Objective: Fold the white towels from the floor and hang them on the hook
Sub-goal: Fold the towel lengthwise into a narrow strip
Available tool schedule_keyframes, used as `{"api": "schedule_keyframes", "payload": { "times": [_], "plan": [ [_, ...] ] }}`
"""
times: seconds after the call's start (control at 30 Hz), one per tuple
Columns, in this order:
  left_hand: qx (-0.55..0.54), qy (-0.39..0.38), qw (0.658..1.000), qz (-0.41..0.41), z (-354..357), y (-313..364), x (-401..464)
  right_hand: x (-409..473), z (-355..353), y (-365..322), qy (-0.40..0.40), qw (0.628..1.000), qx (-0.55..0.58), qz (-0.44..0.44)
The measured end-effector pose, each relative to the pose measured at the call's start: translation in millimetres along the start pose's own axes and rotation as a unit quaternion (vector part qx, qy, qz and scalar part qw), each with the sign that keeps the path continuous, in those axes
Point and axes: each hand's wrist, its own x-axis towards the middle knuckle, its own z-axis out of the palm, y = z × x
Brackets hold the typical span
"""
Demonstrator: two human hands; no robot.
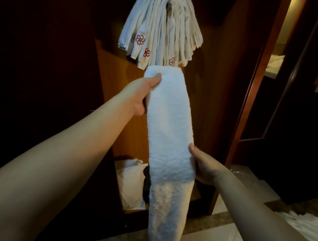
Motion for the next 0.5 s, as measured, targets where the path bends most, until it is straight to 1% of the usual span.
{"api": "schedule_keyframes", "payload": {
  "times": [0.1, 0.17, 0.23, 0.33, 0.43, 0.5],
  "plan": [
    [0.011, -0.029, 1.0, 0.004, 0.5, 10.6, -0.5, -1.2, 8.0, -9.3, 0.02, 0.987, -0.15, -0.05],
    [0.013, -0.042, 0.999, 0.007, 1.6, 18.0, -1.9, -1.2, 9.6, -12.3, 0.041, 0.976, -0.196, -0.084],
    [0.011, -0.051, 0.999, 0.002, 2.0, 24.7, -3.3, 0.1, 8.5, -12.7, 0.055, 0.969, -0.216, -0.11],
    [-0.004, -0.068, 0.998, 0.0, 1.3, 32.6, -2.9, 3.4, 9.8, -14.6, 0.087, 0.961, -0.218, -0.146],
    [-0.025, -0.082, 0.996, 0.005, 1.5, 38.6, 0.5, 6.3, 11.9, -14.5, 0.122, 0.962, -0.167, -0.176],
    [-0.028, -0.08, 0.996, 0.01, 4.6, 40.1, 3.0, 5.9, 10.0, -13.9, 0.111, 0.972, -0.125, -0.167]
  ]
}}
